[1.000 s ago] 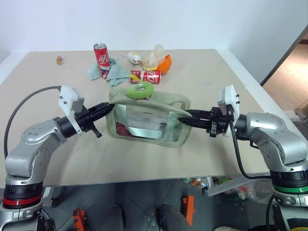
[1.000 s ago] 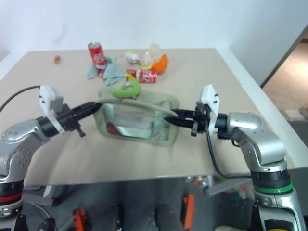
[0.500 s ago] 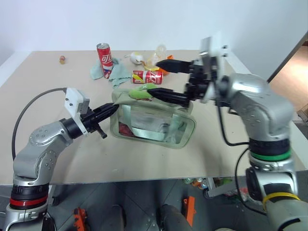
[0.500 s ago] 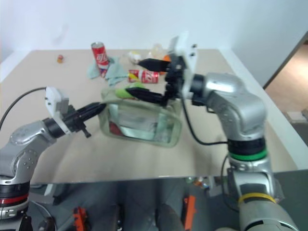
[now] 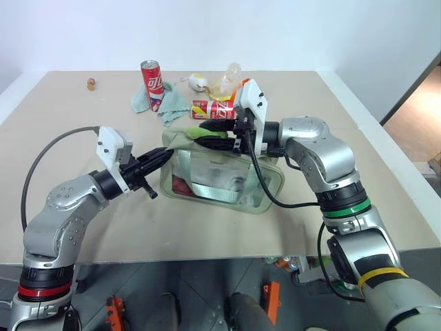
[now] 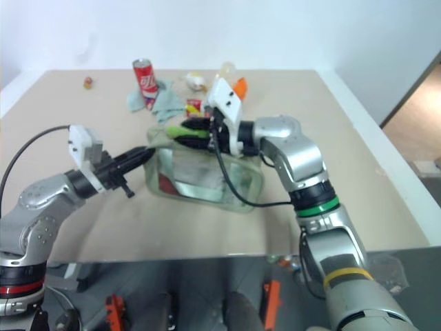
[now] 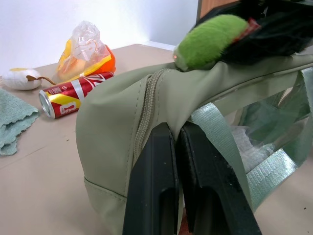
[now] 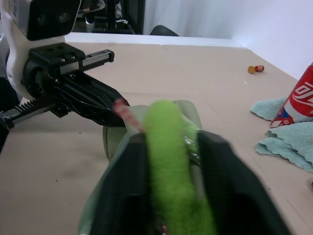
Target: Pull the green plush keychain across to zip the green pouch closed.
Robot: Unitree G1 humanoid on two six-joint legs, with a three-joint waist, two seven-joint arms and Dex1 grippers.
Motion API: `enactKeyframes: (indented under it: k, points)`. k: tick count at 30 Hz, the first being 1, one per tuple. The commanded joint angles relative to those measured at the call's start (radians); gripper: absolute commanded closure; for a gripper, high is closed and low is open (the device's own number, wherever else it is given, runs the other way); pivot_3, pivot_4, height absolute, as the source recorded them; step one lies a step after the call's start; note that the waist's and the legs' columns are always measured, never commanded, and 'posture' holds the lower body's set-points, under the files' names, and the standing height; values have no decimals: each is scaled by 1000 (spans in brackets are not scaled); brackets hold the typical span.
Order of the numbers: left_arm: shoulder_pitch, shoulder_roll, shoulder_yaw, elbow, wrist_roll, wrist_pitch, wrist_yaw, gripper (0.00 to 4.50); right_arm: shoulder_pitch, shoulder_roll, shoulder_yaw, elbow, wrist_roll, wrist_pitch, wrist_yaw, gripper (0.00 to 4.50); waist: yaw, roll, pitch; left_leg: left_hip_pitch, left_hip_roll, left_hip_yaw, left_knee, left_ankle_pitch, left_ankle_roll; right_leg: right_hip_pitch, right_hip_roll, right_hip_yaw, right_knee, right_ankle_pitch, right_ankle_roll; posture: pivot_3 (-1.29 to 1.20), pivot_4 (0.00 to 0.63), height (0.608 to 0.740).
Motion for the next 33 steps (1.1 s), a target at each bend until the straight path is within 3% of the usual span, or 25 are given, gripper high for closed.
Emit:
enactKeyframes:
  k: [1, 2, 10, 20, 27, 33]
  points:
    - [11, 6, -16, -22, -1, -2, -9, 4500, 7, -12, -54, -53, 30, 30, 9, 4236, 0, 0, 0, 0, 0, 0, 0, 0, 0, 0, 0, 0, 0, 0, 0, 0, 150, 740]
    - [10, 6, -16, -20, 0, -2, -9, 4500, 10, -14, -59, -59, 32, 35, 10, 4450, 0, 0, 0, 0, 0, 0, 0, 0, 0, 0, 0, 0, 0, 0, 0, 0, 150, 740]
    - [-19, -13, -30, 12, 33, -9, 36, 4500, 32, -38, -168, -122, 97, 30, 2, 4450, 1, 0, 0, 0, 0, 0, 0, 0, 0, 0, 0, 0, 0, 0, 0, 0, 150, 740]
    - [-108, -117, -35, 37, 121, -69, 194, 4500, 65, -230, -344, -62, 32, -117, -38, 4450, 9, 0, 0, -1, -1, 0, 0, 0, 0, 0, -1, 0, -1, 0, 1, 0, 150, 740]
    - [-146, -150, -57, 60, 161, -107, 218, 4500, 124, -308, -401, 77, -79, -234, -171, 4450, 3, 0, 0, -1, -1, 1, 0, 0, 1, -1, 0, 2, -1, 0, 1, 0, 150, 740]
    - [-127, -167, -75, 73, 176, -107, 232, 4500, 258, -244, -340, 98, -215, -226, -367, 4450, -4, 1, 0, -1, -1, 2, -1, -1, 1, -2, 0, 4, -1, 0, 0, 0, 150, 740]
